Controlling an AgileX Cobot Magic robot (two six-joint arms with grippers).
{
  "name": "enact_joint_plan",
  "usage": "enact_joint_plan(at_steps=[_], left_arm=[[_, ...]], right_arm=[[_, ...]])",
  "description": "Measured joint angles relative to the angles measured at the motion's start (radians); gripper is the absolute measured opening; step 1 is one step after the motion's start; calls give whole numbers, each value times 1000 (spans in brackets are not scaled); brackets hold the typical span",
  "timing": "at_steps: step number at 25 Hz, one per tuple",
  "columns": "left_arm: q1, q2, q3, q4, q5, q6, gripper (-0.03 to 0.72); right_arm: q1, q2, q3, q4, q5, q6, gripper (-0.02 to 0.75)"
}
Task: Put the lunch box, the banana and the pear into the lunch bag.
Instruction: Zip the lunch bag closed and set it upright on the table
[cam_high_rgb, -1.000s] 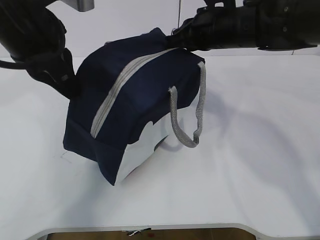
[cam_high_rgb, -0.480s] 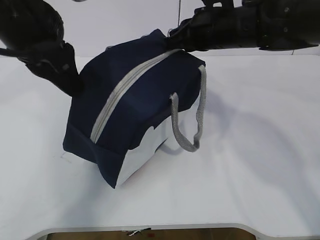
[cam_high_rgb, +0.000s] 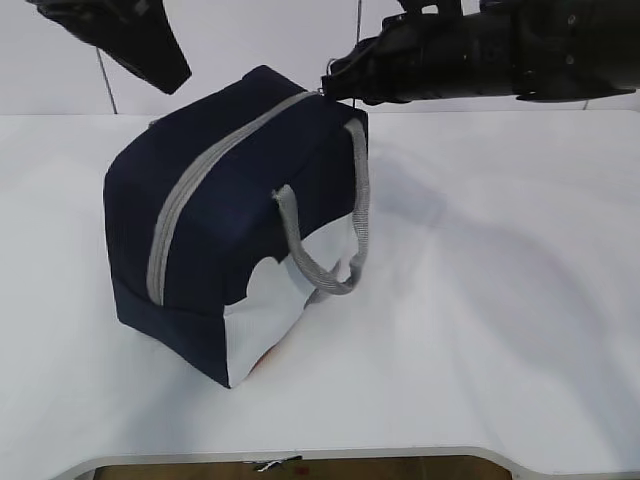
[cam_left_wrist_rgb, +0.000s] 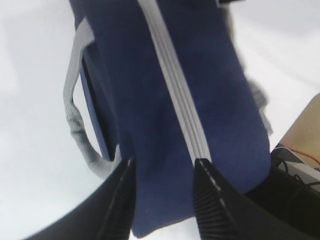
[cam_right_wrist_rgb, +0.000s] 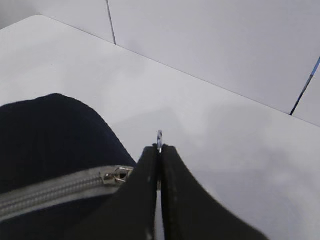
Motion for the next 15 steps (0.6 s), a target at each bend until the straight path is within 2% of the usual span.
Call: enact_joint_plan(at_steps=[12, 15], left_arm=[[2, 93, -2, -11, -12, 0, 295], [20, 95, -2, -36, -43, 0, 295]], right_arm=[[0, 0, 0, 0, -7, 0, 17], [0, 0, 0, 0, -7, 2, 17]])
